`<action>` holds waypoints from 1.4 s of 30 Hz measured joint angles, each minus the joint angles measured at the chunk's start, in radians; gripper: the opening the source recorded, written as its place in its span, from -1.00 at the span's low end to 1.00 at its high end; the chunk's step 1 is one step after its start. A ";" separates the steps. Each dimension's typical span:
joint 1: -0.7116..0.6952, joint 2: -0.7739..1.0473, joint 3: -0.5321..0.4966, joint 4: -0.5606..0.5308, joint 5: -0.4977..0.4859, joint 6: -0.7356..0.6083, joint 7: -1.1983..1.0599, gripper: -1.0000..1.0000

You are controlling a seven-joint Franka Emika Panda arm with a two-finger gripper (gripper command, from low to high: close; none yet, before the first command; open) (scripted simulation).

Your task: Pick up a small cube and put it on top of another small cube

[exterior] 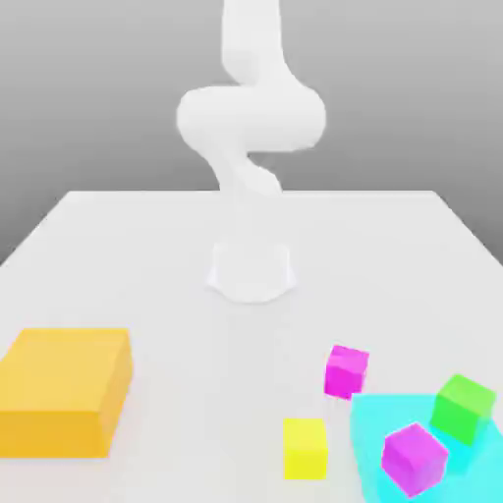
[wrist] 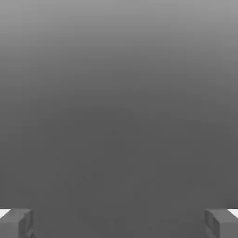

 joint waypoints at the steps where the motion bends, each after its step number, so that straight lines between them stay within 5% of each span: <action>1: 0.018 0.032 0.005 -0.031 -0.006 0.026 -0.029 0.00; 17: 0.339 0.588 0.018 -0.536 0.001 0.469 -0.620 0.00; 27: 0.391 0.947 -0.007 -0.534 -0.045 0.757 -0.649 0.00; 28: 0.394 0.964 -0.010 -0.532 -0.047 0.772 -0.649 -1.00; 35: 0.393 0.963 -0.010 -0.532 -0.051 0.769 -0.645 -1.00; 42: 0.377 0.776 0.021 -0.560 -0.007 0.612 -0.674 -1.00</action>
